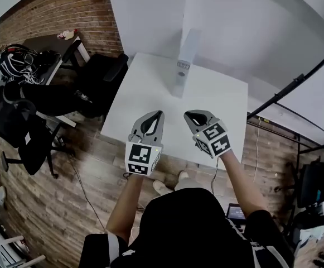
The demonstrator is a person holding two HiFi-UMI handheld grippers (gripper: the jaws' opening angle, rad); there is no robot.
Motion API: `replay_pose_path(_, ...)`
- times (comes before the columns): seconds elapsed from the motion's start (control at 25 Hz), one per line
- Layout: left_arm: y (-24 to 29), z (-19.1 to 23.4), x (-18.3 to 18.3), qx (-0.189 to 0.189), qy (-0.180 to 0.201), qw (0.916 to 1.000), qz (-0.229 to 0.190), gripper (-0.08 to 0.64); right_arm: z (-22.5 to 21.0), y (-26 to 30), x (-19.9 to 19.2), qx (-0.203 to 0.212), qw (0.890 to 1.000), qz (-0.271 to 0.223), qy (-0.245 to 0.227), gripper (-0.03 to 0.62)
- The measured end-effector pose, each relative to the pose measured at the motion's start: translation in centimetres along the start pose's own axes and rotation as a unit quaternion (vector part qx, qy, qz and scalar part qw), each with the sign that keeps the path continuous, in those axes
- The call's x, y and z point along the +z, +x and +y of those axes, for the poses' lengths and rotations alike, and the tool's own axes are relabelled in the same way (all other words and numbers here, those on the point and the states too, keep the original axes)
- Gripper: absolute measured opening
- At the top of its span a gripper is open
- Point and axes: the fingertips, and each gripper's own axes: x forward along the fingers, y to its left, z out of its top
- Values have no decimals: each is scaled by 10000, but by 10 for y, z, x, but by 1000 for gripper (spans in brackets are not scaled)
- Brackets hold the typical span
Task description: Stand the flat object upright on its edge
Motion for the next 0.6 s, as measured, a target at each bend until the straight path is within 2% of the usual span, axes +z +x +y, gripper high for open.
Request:
replay_pose_path(0.28,-5,-21,11,-6,-150,9999,-26,15,-12,-36,15,-73,9978,-646,154,40)
replay_pose_path(0.6,8,-82,30,146,-98,9998,-88,15,-34,-94,13,15,9936,-1116,182,40)
